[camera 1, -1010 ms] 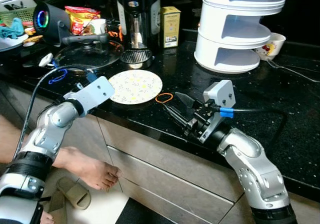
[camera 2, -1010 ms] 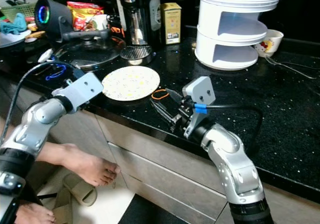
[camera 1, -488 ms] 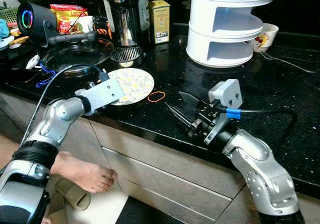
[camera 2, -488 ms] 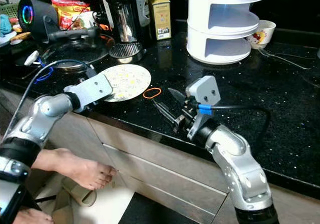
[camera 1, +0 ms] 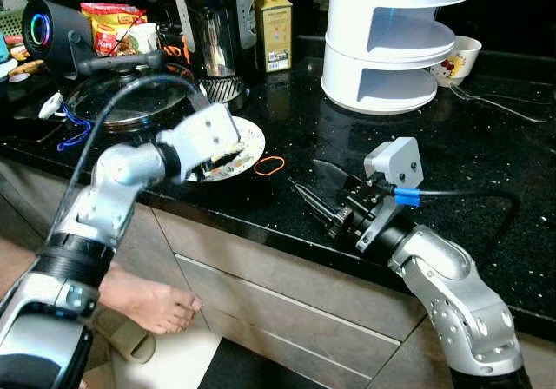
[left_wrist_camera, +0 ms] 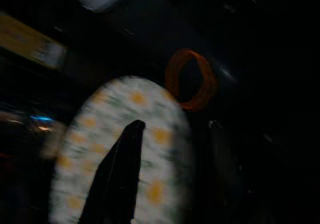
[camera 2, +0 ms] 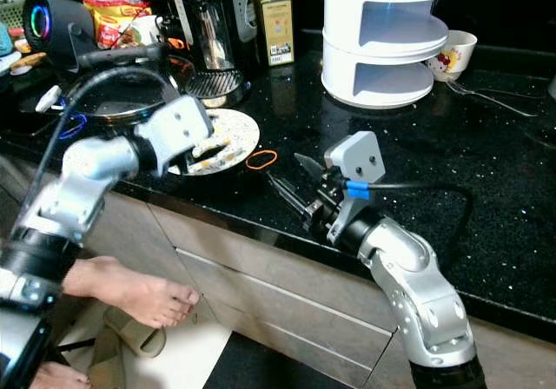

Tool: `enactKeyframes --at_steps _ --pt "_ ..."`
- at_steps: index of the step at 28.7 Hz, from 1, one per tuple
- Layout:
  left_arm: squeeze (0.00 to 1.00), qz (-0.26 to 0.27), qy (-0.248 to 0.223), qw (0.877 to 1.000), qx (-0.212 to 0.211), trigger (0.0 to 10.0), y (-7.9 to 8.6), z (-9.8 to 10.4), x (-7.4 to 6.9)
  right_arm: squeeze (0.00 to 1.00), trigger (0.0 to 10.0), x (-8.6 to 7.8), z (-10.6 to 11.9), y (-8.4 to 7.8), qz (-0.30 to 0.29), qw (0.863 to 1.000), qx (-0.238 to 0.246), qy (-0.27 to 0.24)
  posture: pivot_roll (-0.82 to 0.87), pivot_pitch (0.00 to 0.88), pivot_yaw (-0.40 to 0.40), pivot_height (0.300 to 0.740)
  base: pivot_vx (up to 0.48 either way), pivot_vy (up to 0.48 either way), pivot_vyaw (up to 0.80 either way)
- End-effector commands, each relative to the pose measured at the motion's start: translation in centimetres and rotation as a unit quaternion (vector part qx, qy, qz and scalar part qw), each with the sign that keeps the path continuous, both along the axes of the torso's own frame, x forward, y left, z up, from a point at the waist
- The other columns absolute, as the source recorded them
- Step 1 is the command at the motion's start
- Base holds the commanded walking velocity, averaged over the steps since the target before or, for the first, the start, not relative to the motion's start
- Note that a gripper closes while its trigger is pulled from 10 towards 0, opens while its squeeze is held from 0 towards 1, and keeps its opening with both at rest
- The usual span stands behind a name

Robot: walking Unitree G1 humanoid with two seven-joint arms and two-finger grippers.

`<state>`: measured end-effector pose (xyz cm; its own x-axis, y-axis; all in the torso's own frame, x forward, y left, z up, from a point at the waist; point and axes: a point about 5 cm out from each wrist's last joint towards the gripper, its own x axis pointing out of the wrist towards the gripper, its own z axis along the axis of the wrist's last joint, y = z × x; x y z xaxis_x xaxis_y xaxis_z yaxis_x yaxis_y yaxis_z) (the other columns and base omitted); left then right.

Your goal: Kitchen organization

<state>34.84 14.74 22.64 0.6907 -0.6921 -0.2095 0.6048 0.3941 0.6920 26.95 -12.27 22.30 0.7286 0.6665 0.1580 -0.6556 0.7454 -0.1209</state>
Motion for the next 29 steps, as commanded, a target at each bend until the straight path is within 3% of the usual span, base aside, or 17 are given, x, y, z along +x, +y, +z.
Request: enactKeyframes --at_steps 1,5,6,7,8,15,22,27,29 --pt "1.0 -0.015 0.044 0.998 0.041 10.0 0.5 -0.8 -1.0 0.0 10.0 0.0 0.0 0.2 0.003 1.0 0.004 0.002 -0.14 0.083 0.049 0.74 0.0 0.0 0.0" --pt "1.0 -0.025 0.067 0.995 0.075 10.0 0.7 -1.3 -1.8 0.0 10.0 0.1 0.0 0.2 0.004 1.0 0.005 0.002 -0.14 0.079 0.049 0.74 0.0 0.0 0.0" --pt "0.13 -0.029 0.072 0.993 0.083 10.0 0.7 -1.1 -2.2 0.0 10.0 0.1 0.0 0.3 0.004 1.0 0.005 0.001 -0.14 0.076 0.05 0.74 0.0 0.0 0.0" --pt "0.13 -0.029 0.072 0.993 0.083 10.0 0.7 -1.1 -2.2 0.0 10.0 0.1 0.0 0.3 0.004 1.0 0.005 0.001 -0.14 0.076 0.05 0.74 0.0 0.0 0.0" --pt "0.0 -0.031 0.078 0.993 0.086 10.0 0.7 -0.9 -2.4 0.0 10.0 0.2 0.0 0.3 0.005 1.0 0.006 0.001 -0.14 0.075 0.051 0.74 0.0 0.0 0.0" --pt "0.0 0.007 0.056 0.989 0.14 10.0 2.0 0.6 -2.8 0.0 10.0 0.4 0.0 0.4 0.003 1.0 0.006 -0.001 -0.13 0.064 0.052 0.74 0.0 0.0 0.0" --pt "0.0 0.114 -0.032 0.978 0.169 10.0 4.3 2.7 -1.3 0.0 10.0 0.4 -0.1 0.3 0.002 1.0 0.008 0.0 -0.13 0.066 0.048 0.74 0.0 0.0 0.0" --pt "0.0 0.129 -0.026 0.975 0.179 10.0 4.9 2.5 -1.3 0.0 10.0 0.4 -0.1 0.3 0.001 1.0 0.009 0.0 -0.13 0.071 0.049 0.74 0.0 0.0 0.0" --pt "0.0 0.14 0.006 0.97 0.199 10.0 5.8 0.8 -1.3 0.0 10.0 0.4 -0.1 0.2 0.0 1.0 0.007 0.001 -0.13 0.081 0.049 0.74 0.0 0.0 0.0"
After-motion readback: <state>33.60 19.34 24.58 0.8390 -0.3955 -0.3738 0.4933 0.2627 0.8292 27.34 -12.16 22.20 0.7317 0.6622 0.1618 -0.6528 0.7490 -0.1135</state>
